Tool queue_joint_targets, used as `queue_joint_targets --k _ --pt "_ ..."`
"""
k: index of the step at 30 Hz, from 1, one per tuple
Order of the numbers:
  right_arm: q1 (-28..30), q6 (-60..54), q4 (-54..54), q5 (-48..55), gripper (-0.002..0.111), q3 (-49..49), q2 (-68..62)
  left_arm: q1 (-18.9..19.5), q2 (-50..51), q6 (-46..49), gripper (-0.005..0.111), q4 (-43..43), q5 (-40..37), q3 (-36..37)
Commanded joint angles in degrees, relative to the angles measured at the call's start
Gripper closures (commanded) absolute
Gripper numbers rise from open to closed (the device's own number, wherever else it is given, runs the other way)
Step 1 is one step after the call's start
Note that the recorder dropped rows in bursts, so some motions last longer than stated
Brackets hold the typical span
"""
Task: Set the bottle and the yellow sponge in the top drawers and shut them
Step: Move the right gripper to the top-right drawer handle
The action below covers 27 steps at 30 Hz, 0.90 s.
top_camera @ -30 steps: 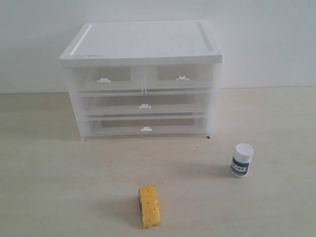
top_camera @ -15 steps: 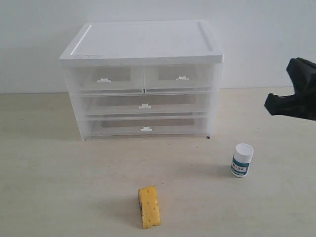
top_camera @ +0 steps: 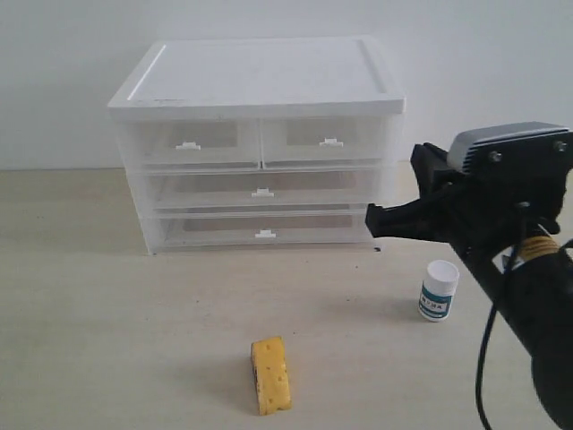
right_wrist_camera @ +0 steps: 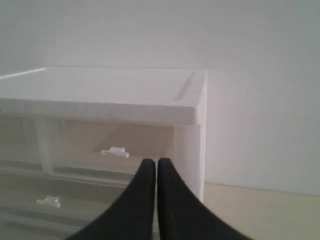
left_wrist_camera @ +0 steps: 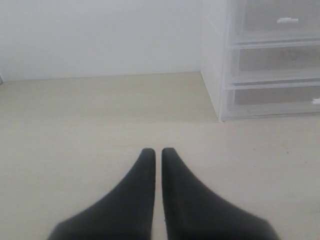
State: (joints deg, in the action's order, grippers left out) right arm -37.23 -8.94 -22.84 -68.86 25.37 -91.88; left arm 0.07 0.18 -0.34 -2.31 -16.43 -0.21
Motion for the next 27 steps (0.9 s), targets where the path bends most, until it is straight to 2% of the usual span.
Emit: queue_joint_targets --k 1,18,21,27 --pt "-0.6 -0.6 0.9 -1.1 0.108 4.0 -4.5 0.3 -0.2 -0.1 0.102 0.4 0.2 0.2" --pt "-0.6 3.3 2.8 -1.1 0.108 14.5 -18.1 0.3 -0.2 -0.1 0.102 0.4 0.2 0.2" --pt "-0.6 4.1 2.8 -1.1 0.092 17.0 -19.6 0.3 -0.2 -0.1 0.102 0.4 0.2 0.2" --pt "-0.6 4.8 2.1 -1.1 0.048 20.1 -21.1 0.3 -0.2 -0.1 0.102 0.4 0.2 0.2"
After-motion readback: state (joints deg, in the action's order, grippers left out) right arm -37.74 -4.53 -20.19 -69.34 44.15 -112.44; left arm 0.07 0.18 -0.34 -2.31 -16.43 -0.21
